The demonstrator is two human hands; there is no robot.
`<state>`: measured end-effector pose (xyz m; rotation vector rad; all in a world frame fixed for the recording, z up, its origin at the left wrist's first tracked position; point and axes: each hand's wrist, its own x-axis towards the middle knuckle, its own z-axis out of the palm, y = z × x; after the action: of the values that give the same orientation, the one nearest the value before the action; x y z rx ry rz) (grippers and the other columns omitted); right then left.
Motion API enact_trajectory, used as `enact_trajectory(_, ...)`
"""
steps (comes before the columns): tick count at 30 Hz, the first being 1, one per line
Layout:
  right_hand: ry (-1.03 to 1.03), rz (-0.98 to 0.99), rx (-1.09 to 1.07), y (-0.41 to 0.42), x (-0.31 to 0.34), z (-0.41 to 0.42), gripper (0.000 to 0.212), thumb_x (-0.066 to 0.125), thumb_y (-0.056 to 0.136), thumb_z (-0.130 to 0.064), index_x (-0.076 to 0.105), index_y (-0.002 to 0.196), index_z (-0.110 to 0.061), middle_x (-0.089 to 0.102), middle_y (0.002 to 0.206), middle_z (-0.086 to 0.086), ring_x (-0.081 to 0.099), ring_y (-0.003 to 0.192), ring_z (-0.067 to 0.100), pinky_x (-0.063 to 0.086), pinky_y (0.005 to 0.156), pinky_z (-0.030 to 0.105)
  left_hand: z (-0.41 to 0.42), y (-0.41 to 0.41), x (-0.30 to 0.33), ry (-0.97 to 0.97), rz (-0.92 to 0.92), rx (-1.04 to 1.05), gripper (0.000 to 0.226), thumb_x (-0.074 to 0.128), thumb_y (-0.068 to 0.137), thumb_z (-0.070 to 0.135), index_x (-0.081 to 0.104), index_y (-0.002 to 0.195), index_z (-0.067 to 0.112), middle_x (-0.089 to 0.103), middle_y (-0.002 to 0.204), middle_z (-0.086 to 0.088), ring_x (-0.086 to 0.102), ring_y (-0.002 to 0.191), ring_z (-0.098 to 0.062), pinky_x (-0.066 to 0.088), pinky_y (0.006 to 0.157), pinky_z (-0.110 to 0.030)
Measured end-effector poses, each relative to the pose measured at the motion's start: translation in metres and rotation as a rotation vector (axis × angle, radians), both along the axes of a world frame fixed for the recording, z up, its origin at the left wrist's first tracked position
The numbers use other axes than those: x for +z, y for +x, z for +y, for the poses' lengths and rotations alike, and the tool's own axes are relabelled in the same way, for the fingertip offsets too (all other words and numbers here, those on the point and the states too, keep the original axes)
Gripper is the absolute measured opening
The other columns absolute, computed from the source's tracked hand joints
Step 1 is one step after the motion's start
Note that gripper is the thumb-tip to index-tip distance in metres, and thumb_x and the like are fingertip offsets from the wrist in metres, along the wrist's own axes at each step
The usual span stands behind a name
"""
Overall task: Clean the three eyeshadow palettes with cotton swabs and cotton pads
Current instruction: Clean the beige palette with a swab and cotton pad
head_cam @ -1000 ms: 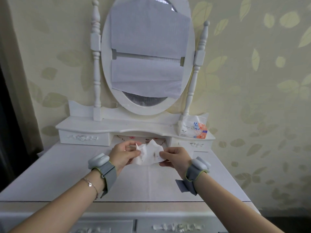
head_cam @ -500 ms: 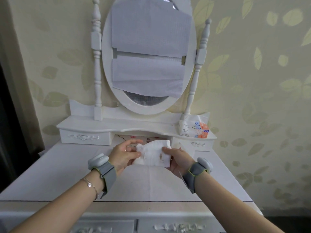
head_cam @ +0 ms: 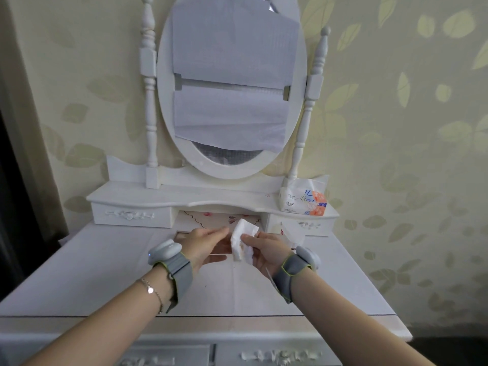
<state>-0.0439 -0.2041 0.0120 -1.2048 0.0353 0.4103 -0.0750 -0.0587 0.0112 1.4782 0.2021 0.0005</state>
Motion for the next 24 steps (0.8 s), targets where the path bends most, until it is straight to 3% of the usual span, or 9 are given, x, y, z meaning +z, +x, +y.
enact_trajectory(5,-0.064,-0.052,-0.041,0.001,-0.004,0.006,0.027,0.058,0.085,0.008,0.047,0.064,-0.004,0.056,0.041,0.003,0.057,0.048,0.017,0.053,0.059,0.029,-0.002,-0.002,0.005,0.111,0.003,-0.024,0.023,0.072,0.079,0.023,0.070,0.091,0.003,0.073,0.083,-0.012,0.071,0.073,-0.019,0.056,0.069,-0.029)
enact_trajectory(7,-0.143,-0.062,-0.060,-0.001,-0.002,0.008,0.015,0.065,0.082,0.003,0.053,0.076,-0.003,0.064,0.058,0.007,0.061,0.055,0.018,0.055,0.062,0.028,-0.004,-0.001,0.007,0.195,-0.004,0.009,0.016,0.071,0.080,0.015,0.068,0.089,0.002,0.072,0.077,-0.010,0.069,0.064,-0.013,0.058,0.066,-0.026)
enact_trajectory(9,-0.440,-0.124,-0.123,0.004,-0.004,0.004,0.026,0.077,0.075,-0.014,0.055,0.088,-0.009,0.065,0.083,0.010,0.062,0.071,0.021,0.054,0.071,0.030,-0.004,-0.001,0.009,0.286,-0.024,0.030,0.010,0.070,0.080,0.013,0.066,0.082,0.003,0.069,0.069,-0.006,0.066,0.054,-0.007,0.057,0.060,-0.020)
enact_trajectory(12,-0.786,-0.305,-0.181,0.005,-0.001,-0.005,0.032,0.083,0.066,-0.030,0.053,0.073,-0.019,0.057,0.073,-0.004,0.054,0.063,0.012,0.047,0.061,0.023,-0.004,0.003,0.011,0.390,-0.063,0.034,0.012,0.071,0.079,0.015,0.064,0.073,0.007,0.068,0.063,-0.003,0.065,0.052,-0.006,0.053,0.055,-0.018)
enact_trajectory(14,-0.699,-0.323,-0.093,0.004,0.000,-0.006,0.019,0.078,0.072,-0.018,0.059,0.068,-0.015,0.056,0.061,-0.003,0.049,0.055,0.010,0.043,0.053,0.017,-0.007,0.004,0.013,0.429,-0.086,0.024,0.014,0.072,0.077,0.018,0.066,0.073,0.007,0.069,0.065,-0.004,0.066,0.057,-0.009,0.054,0.058,-0.020)
enact_trajectory(17,-0.355,-0.177,-0.016,0.002,0.001,-0.001,0.009,0.058,0.085,0.004,0.067,0.085,0.004,0.064,0.079,0.017,0.060,0.065,0.021,0.055,0.060,0.020,-0.012,0.003,0.018,0.389,-0.093,-0.025,0.021,0.071,0.080,0.028,0.070,0.076,0.007,0.070,0.068,-0.005,0.067,0.063,-0.015,0.057,0.064,-0.025)
enact_trajectory(19,-0.206,-0.074,0.015,0.003,0.003,-0.001,0.013,0.053,0.089,0.001,0.065,0.089,0.006,0.063,0.084,0.019,0.063,0.066,0.023,0.058,0.063,0.026,-0.013,0.002,0.020,0.343,-0.091,-0.039,0.025,0.066,0.084,0.028,0.070,0.078,0.004,0.069,0.071,-0.009,0.066,0.063,-0.018,0.056,0.064,-0.027)
enact_trajectory(22,-0.092,-0.002,0.094,0.004,0.003,-0.008,0.021,0.057,0.093,-0.017,0.066,0.090,0.001,0.065,0.083,0.015,0.065,0.065,0.021,0.059,0.066,0.031,-0.008,0.000,0.020,0.360,-0.129,-0.063,0.009,0.060,0.087,0.007,0.069,0.087,0.006,0.065,0.073,-0.009,0.064,0.057,-0.013,0.057,0.062,-0.024)
enact_trajectory(24,-0.098,-0.031,0.155,0.003,0.003,-0.011,0.016,0.059,0.090,-0.013,0.067,0.085,-0.001,0.066,0.085,0.016,0.066,0.067,0.020,0.059,0.064,0.029,-0.002,0.000,0.017,0.431,-0.168,-0.117,0.020,0.060,0.082,-0.003,0.069,0.097,0.006,0.064,0.073,-0.007,0.063,0.057,-0.011,0.057,0.062,-0.022)
